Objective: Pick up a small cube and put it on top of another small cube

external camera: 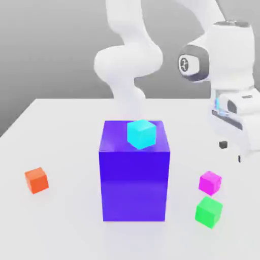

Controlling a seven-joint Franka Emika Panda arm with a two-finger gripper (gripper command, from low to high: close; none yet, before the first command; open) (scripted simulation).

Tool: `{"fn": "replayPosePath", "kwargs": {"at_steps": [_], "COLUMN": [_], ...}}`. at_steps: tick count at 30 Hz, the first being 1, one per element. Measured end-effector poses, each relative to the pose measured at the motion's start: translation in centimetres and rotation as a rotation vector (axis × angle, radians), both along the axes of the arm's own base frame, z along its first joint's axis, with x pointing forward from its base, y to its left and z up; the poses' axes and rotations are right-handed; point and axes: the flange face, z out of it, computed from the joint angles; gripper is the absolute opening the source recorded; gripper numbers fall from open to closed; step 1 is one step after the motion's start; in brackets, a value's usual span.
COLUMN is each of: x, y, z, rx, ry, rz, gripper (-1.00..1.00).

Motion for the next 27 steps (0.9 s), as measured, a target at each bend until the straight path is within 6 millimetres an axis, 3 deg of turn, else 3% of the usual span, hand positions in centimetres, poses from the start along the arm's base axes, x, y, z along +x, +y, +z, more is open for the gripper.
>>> {"fn": "replayPosePath", "kwargs": {"at_steps": [6,13,14,21,27], "x": [-6.5,-6.5,-6.5,-6.5,-6.4], "y": [1.2,0.6,0.6,0.6,0.6], "z": [-6.9,-13.0,-13.6,-13.5,-8.9], "rx": [-0.106,-0.115,-0.115,-0.116,-0.116], "ry": [0.064,0.072,0.072,0.074,0.073], "rz": [0.382,0.394,0.394,0.394,0.394], "gripper": [0.00,0.00,-1.00,-1.00,-1.00]}}
